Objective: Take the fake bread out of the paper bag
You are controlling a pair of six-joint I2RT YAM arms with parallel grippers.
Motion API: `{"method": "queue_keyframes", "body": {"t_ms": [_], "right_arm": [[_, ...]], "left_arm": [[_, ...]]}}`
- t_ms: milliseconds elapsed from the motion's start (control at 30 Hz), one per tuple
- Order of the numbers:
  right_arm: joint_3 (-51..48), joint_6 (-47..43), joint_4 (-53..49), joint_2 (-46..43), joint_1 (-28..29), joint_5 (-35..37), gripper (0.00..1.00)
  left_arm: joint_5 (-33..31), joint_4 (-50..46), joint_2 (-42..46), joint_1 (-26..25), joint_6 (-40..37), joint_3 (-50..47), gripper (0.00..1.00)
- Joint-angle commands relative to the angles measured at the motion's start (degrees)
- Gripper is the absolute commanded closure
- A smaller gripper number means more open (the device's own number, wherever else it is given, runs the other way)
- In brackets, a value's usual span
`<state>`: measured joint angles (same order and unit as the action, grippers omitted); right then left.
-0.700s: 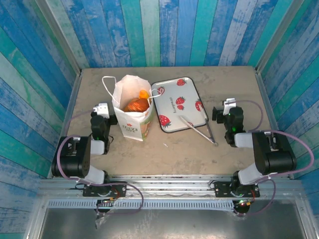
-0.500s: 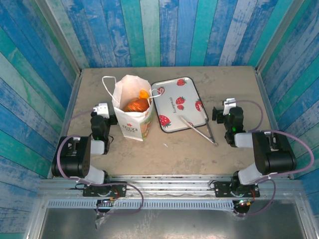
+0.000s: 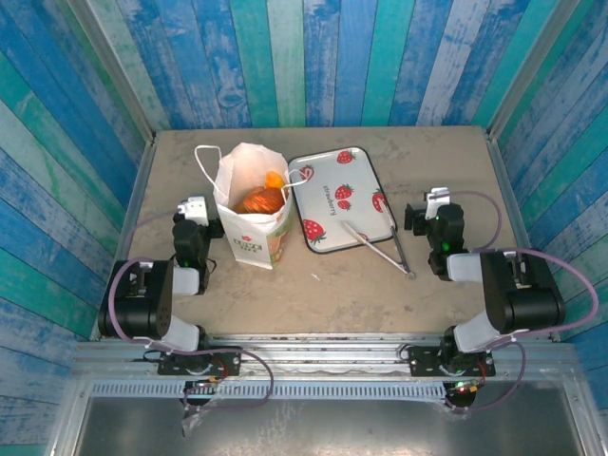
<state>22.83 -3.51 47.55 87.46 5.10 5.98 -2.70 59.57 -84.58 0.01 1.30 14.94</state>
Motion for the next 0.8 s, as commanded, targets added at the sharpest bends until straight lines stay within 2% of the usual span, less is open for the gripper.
{"method": "queue_keyframes", "body": {"t_ms": [0, 433, 500, 633, 767], "right_arm": [[0.72, -0.29, -0.14, -0.59, -0.28, 0.27, 0.00], [0.99, -0.96, -0.60, -0.87, -0.27, -1.16, 0.00], [2.45, -2.01, -3.86, -1.59, -0.25, -3.36, 0.00], [3.50, -2.18, -7.33, -3.68, -0.27, -3.41, 0.00], [5.69, -2.14, -16.87, -8.95, 0.12, -3.55, 0.00]], "left_arm": [[-0.25, 1.43, -1.48, -0.01, 0.20, 0.84, 0.06], [-2.16, 0.67, 1.98, 0.16, 1.53, -0.04, 0.06], [-3.90, 0.37, 4.07, 0.16, 2.24, -0.90, 0.06], [-7.94, -1.69, 9.86, 0.16, 3.81, -2.53, 0.06], [-14.04, -8.21, 18.44, 0.16, 5.54, -3.48, 0.06]]}}
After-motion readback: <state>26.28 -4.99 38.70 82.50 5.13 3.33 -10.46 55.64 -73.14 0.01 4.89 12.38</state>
